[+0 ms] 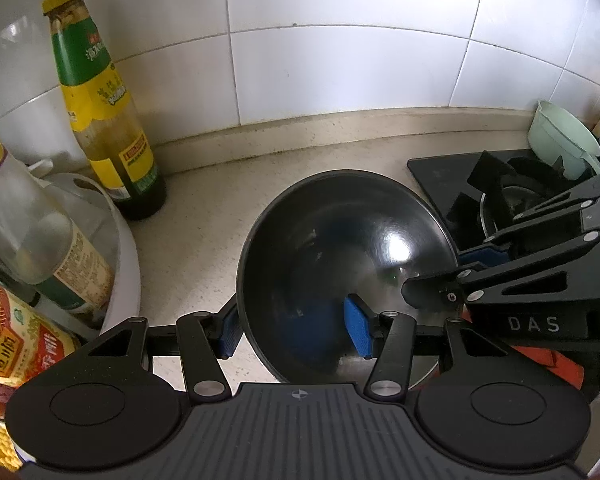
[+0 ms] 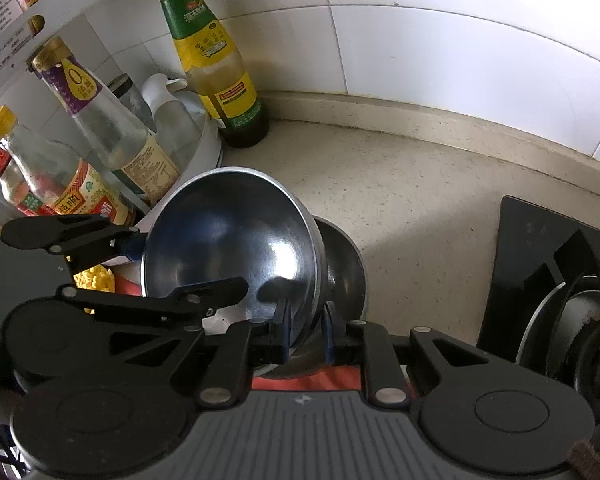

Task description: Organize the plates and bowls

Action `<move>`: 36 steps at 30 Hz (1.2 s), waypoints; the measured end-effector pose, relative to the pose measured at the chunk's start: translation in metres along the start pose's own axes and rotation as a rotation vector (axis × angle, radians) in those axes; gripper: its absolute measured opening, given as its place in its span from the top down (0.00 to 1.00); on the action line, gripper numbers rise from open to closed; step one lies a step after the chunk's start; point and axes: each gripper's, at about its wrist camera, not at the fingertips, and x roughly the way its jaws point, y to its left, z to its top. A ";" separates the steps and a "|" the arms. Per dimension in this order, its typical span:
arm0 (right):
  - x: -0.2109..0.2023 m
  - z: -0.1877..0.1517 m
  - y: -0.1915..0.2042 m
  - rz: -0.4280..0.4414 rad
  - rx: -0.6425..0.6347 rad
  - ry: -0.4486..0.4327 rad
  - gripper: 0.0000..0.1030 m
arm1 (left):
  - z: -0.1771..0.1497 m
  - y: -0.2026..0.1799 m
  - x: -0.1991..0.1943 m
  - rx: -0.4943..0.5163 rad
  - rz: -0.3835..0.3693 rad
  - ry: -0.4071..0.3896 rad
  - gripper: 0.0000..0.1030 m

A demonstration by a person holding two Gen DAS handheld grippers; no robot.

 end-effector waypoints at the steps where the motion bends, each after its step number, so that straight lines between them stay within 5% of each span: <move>1: 0.000 0.000 0.001 -0.006 -0.007 -0.001 0.84 | 0.000 0.000 0.000 0.004 0.003 -0.003 0.42; 31: 0.006 0.005 0.013 -0.086 -0.080 0.002 0.84 | -0.002 -0.005 0.003 0.088 0.048 -0.049 0.43; 34: 0.007 0.006 0.014 -0.099 -0.081 0.005 0.84 | -0.003 -0.006 0.001 0.095 0.056 -0.063 0.40; 36: 0.004 0.007 0.015 -0.107 -0.088 -0.007 0.83 | -0.003 -0.008 -0.003 0.107 0.067 -0.086 0.27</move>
